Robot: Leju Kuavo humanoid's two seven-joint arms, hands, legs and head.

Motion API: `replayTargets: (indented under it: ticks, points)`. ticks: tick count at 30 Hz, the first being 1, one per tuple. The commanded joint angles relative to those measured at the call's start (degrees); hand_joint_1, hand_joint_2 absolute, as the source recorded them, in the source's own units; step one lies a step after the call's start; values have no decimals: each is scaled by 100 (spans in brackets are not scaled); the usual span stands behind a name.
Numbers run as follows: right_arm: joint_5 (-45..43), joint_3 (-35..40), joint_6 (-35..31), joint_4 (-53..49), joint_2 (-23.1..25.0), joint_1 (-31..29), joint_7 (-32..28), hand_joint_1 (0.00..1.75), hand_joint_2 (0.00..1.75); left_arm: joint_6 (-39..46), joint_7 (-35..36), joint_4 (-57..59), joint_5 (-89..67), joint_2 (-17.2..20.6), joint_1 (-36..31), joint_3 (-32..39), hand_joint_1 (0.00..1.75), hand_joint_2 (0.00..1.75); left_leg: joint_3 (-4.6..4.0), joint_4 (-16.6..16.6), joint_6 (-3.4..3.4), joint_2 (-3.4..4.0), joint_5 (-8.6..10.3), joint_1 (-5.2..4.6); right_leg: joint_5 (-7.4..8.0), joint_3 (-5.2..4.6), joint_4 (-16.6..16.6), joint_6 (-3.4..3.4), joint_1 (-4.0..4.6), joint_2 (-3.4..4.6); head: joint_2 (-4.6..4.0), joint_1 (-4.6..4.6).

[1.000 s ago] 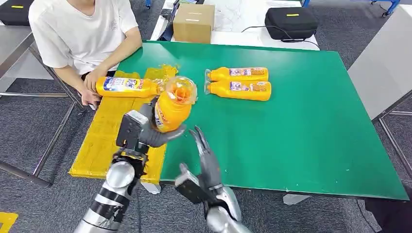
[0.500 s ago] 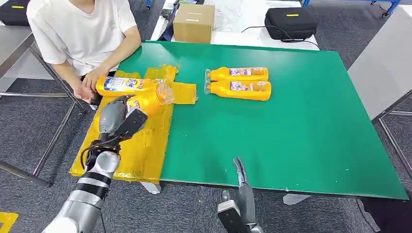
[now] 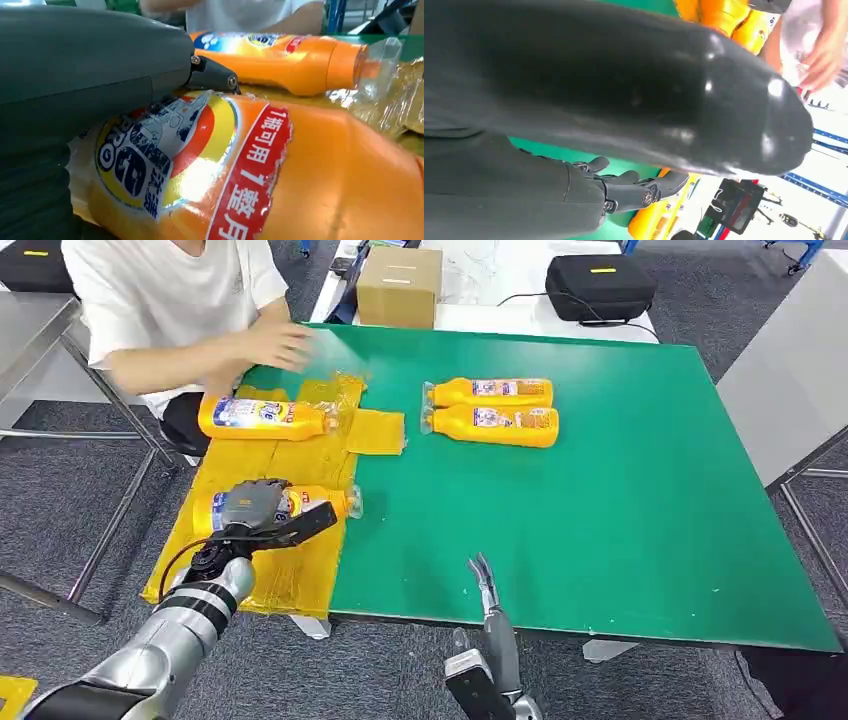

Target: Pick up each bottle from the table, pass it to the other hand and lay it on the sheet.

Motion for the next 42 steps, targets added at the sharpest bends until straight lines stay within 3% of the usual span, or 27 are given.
replayTargets:
  ticks: [1, 3, 4, 6, 7, 14, 17, 19, 20, 21, 24, 29, 42]
  points:
    - [-171, 35, 8, 165, -93, -164, -110, 0, 0, -698, -420, 889, 457, 4, -375, 195, 17, 175, 18, -4, -4, 5, -4, 1, -2, 17, -3, -6, 1, 7, 0, 0]
    - [-189, 30, 13, 184, -94, -171, -132, 0, 0, -782, -471, 880, 539, -16, -359, 258, 17, 175, 25, -5, -5, 4, -6, 2, -4, 26, -3, -7, 2, 6, 0, 0]
    - [-211, 19, 12, 227, -79, -185, -157, 0, 0, -957, -527, 884, 688, -47, -357, 367, 0, 175, 20, -5, -4, 1, -3, 1, -2, 20, -4, -6, 2, 3, 0, 0]
    - [-267, 22, 50, 310, -60, -223, -216, 0, 0, -1343, -670, 907, 893, -66, -375, 466, 0, 175, 27, -4, -4, -3, -4, 2, -4, 30, -4, -7, 2, 2, 0, 0]
    - [-291, 22, 67, 367, -49, -248, -241, 0, 0, -1576, -711, 953, 1002, -65, -407, 518, 0, 0, 39, -4, -5, -3, -8, 4, -7, 43, -5, -10, 4, 3, 0, 0]
    - [-369, 198, 18, 372, -92, -139, -406, 0, 0, -2030, -1261, 703, 1385, 52, -137, 585, 0, 0, 72, -14, -7, 0, -7, 0, -4, 74, -11, -10, 0, 3, 0, 0]
    - [-419, 186, -36, 490, -118, -277, -411, 0, 0, -2162, -1806, 345, 1933, -79, -111, 724, 0, 0, 77, -13, -8, -2, -7, 2, -5, 78, -10, -12, 2, 2, 0, 0]
    - [-438, 167, -29, 502, -118, -295, -419, 0, 0, -2159, -1743, 198, 1974, -114, -88, 646, 0, 0, 67, -10, -4, -17, -1, -1, -5, 70, -6, -8, -1, -12, 0, 0]
    - [-432, 133, -64, 502, -118, -291, -423, 0, 0, -1973, -2181, -162, 2152, -156, 34, 544, 0, 0, 74, -10, -6, -16, -3, 2, -6, 78, -8, -10, 2, -11, 0, -2]
    - [-435, 83, -94, 471, -99, -257, -420, 0, 0, -1935, -2351, -606, 2521, -296, 226, 620, 0, 175, 65, -8, -5, -24, 2, 1, -5, 71, -7, -8, 1, -19, 0, 0]
    - [-365, 74, -45, 314, -107, -153, -315, 0, 0, -1711, -2402, -2771, 3413, -709, 1007, 445, 0, 175, 62, -7, -3, -23, 2, 0, -7, 68, -8, -6, 0, -20, 0, 0]
    - [-208, 213, -127, 353, -39, -159, -219, 0, 0, -329, -2637, -5363, 4291, -787, 1471, 66, 0, 175, 33, 14, -4, -31, -9, 4, -16, 48, 4, -5, 4, -29, 0, 0]
    - [-168, 269, -201, 461, -32, -208, -212, 0, 0, -178, -2651, -5645, 4540, -689, 1528, 2, 0, 175, 20, -3, -5, -15, -3, 8, -7, 25, -4, -7, 7, -13, 0, 0]
